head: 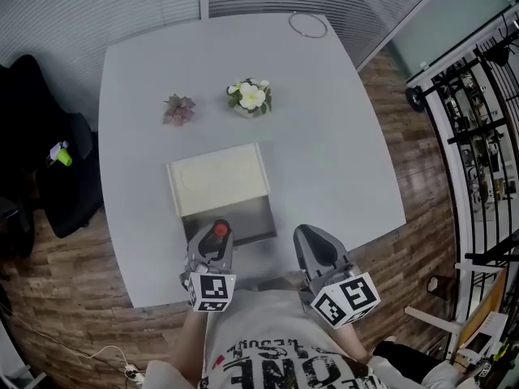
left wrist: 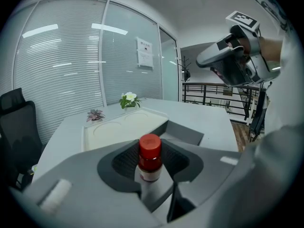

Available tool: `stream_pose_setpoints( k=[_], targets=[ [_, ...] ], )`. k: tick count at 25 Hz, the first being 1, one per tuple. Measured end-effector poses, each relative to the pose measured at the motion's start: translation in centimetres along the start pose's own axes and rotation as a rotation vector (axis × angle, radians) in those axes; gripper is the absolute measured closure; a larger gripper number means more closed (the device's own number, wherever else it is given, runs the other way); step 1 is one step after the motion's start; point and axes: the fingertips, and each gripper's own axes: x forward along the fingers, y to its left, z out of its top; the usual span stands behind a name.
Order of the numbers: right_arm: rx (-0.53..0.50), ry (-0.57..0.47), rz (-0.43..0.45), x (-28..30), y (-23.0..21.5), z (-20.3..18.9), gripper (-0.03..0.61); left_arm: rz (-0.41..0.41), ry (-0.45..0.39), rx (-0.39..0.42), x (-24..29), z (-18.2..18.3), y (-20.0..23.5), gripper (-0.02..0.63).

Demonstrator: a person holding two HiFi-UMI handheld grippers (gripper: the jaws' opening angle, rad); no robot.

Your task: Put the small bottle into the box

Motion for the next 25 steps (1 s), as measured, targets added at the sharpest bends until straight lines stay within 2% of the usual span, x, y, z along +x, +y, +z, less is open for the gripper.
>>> stream_pose_setpoints(
  k=[16,17,20,25],
  targets=[
    [0.005,0.000,0.002,0.9,2.6,-0.7,0.552,-0.064,-0.001,-0.015,0.1,-0.1,-0.2,0.463],
    [0.000,-0.002,0.002,1.0,2.8,-0.6,0.552,-0.072,0.002,-0.025,0.1,-0.1,-0.3,0.460],
    [-0.005,-0.006,0.006,1.2,3.2,-0.4,0.552,-0.097,0.000,-0.040,-0.1,-0.2,-0.5,0.397],
    [-0.006,0.011,0.003,1.5,3.7,-0.7,0.552,-0.112,-0.021,-0.040,-0.6,0.3,-0.6,0.397]
  ],
)
